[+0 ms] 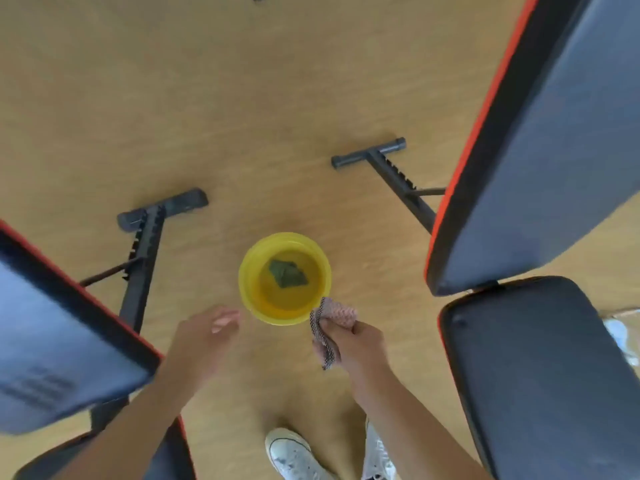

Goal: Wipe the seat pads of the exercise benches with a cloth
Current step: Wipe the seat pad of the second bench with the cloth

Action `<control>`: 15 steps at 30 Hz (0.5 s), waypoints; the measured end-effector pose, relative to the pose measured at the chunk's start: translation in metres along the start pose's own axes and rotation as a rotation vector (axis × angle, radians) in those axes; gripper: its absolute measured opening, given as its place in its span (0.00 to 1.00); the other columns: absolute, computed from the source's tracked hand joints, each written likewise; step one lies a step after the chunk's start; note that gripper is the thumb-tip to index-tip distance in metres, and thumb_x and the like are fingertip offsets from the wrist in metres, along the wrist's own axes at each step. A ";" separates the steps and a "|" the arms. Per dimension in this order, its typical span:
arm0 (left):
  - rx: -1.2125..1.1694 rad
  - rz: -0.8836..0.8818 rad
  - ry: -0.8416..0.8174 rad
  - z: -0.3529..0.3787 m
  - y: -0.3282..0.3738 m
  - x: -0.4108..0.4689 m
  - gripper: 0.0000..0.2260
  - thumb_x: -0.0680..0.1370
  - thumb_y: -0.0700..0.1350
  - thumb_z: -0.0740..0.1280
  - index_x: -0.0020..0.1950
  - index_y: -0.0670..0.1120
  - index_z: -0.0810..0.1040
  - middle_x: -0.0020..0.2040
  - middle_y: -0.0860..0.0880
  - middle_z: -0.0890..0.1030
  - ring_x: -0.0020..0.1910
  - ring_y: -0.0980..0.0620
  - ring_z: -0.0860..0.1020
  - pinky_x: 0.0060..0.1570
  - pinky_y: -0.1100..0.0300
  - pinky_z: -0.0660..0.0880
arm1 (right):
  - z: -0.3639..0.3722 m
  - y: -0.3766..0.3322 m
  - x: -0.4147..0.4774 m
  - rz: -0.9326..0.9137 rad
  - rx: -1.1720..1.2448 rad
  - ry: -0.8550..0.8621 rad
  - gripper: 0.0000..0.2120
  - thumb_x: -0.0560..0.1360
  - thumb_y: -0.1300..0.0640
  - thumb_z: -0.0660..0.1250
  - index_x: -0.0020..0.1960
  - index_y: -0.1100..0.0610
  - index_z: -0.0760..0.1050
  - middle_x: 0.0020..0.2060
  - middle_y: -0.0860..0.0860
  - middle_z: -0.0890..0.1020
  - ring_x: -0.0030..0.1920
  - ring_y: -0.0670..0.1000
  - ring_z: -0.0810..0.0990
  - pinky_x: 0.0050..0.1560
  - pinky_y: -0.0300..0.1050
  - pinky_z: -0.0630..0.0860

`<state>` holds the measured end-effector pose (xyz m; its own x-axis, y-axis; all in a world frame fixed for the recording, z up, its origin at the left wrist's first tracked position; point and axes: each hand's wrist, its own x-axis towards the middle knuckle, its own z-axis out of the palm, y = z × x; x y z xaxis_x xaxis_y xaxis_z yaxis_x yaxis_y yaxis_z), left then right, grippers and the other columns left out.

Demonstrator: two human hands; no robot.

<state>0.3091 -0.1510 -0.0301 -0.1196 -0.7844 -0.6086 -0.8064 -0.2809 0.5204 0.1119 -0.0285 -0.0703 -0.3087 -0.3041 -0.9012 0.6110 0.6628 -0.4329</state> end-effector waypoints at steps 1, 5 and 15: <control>0.021 -0.021 0.000 -0.016 -0.020 0.001 0.07 0.80 0.45 0.70 0.54 0.54 0.85 0.53 0.49 0.85 0.47 0.51 0.81 0.39 0.64 0.73 | 0.018 0.006 -0.007 -0.050 -0.086 -0.026 0.09 0.72 0.58 0.79 0.44 0.64 0.85 0.39 0.62 0.88 0.31 0.53 0.85 0.34 0.46 0.84; 0.043 -0.064 0.001 -0.085 -0.088 -0.010 0.04 0.77 0.49 0.71 0.48 0.56 0.86 0.41 0.53 0.86 0.43 0.47 0.82 0.50 0.54 0.77 | 0.096 0.036 -0.037 -0.265 -0.426 -0.082 0.20 0.65 0.47 0.80 0.43 0.64 0.84 0.39 0.63 0.88 0.34 0.52 0.84 0.35 0.53 0.83; -0.040 -0.306 -0.080 -0.200 -0.276 -0.081 0.03 0.76 0.48 0.74 0.48 0.55 0.87 0.40 0.57 0.88 0.43 0.53 0.87 0.45 0.54 0.82 | 0.213 0.134 -0.085 -0.821 -1.043 -0.312 0.10 0.75 0.69 0.64 0.46 0.58 0.81 0.44 0.49 0.77 0.44 0.39 0.79 0.49 0.37 0.77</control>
<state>0.6573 -0.1201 -0.0049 0.0788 -0.6144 -0.7851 -0.7888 -0.5200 0.3277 0.3756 -0.0594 -0.0559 -0.0519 -0.9058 -0.4205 -0.5393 0.3798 -0.7516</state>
